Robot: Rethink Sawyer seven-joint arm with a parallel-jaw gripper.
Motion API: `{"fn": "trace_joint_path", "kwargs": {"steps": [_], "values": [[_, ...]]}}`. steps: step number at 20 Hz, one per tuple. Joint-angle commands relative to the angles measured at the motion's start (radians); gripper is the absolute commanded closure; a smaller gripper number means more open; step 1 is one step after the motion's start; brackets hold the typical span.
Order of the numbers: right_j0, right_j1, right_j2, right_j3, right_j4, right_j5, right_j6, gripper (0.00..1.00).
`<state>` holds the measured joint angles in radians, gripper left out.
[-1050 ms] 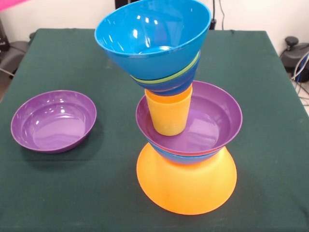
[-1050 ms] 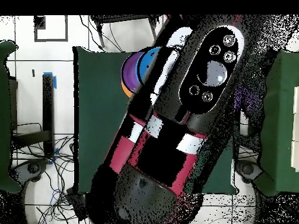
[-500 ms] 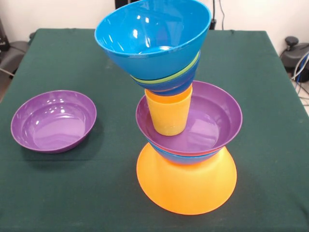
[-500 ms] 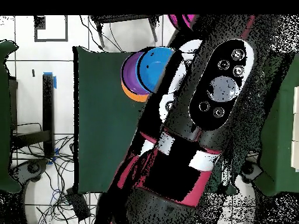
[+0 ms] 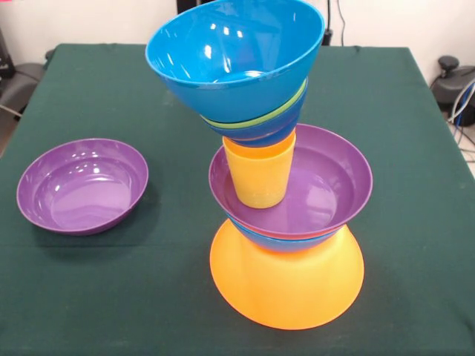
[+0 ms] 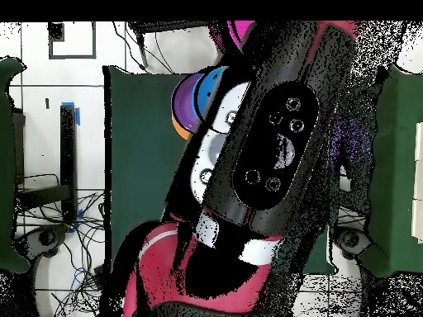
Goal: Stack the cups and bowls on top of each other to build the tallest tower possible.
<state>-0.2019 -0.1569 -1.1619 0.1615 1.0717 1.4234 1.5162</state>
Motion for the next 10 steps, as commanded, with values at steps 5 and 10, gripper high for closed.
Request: {"fn": "trace_joint_path", "kwargs": {"steps": [5, 10], "values": [[0.084, -0.070, 0.278, 0.165, -0.224, 0.075, -0.270, 1.00], [0.125, -0.109, 0.351, 0.247, -0.295, 0.020, -0.265, 1.00]]}}
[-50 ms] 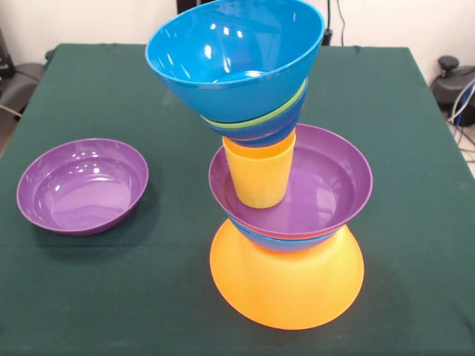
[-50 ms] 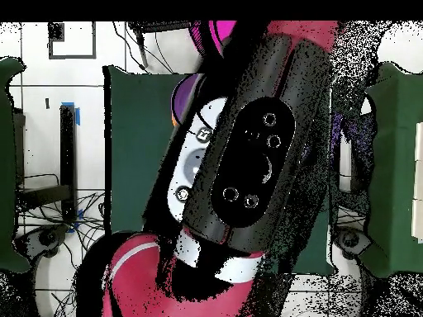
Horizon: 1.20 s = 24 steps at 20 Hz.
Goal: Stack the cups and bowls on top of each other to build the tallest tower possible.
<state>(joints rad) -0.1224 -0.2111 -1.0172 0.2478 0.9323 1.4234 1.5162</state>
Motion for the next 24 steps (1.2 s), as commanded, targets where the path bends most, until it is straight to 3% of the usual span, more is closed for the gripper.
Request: {"fn": "trace_joint_path", "kwargs": {"steps": [1, 12, 24], "values": [[0.052, -0.062, 0.218, 0.174, -0.169, 0.011, -0.264, 1.00], [0.104, -0.178, 0.366, 0.378, -0.312, -0.102, -0.265, 1.00], [0.101, -0.215, 0.470, 0.406, -0.419, -0.144, -0.236, 1.00]]}}
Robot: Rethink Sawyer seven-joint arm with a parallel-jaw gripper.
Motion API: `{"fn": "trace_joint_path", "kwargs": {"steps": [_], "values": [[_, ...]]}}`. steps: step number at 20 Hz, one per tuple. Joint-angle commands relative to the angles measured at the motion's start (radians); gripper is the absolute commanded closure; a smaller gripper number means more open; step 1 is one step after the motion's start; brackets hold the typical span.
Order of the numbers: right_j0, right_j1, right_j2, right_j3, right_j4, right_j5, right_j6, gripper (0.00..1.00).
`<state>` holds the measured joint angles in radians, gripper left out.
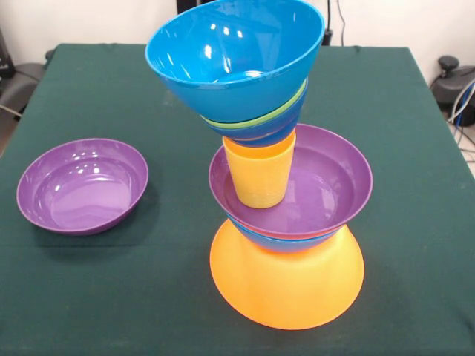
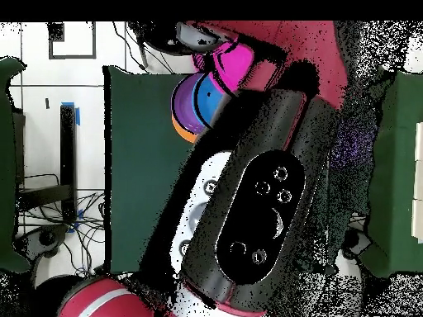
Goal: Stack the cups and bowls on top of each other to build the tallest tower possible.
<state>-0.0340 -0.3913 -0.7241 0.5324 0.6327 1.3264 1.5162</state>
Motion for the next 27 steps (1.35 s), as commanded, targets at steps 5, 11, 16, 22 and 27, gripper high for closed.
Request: {"fn": "trace_joint_path", "kwargs": {"steps": [5, 11, 16, 22, 27], "values": [[0.019, -0.057, 0.232, 0.170, -0.148, -0.106, -0.215, 1.00], [0.021, -0.074, 0.266, 0.188, -0.192, -0.131, -0.194, 1.00], [0.013, -0.073, 0.289, 0.173, -0.221, -0.117, -0.186, 1.00], [0.006, -0.075, 0.322, 0.168, -0.246, -0.125, -0.173, 1.00], [0.005, -0.084, 0.345, 0.179, -0.264, -0.141, -0.161, 1.00]]}}
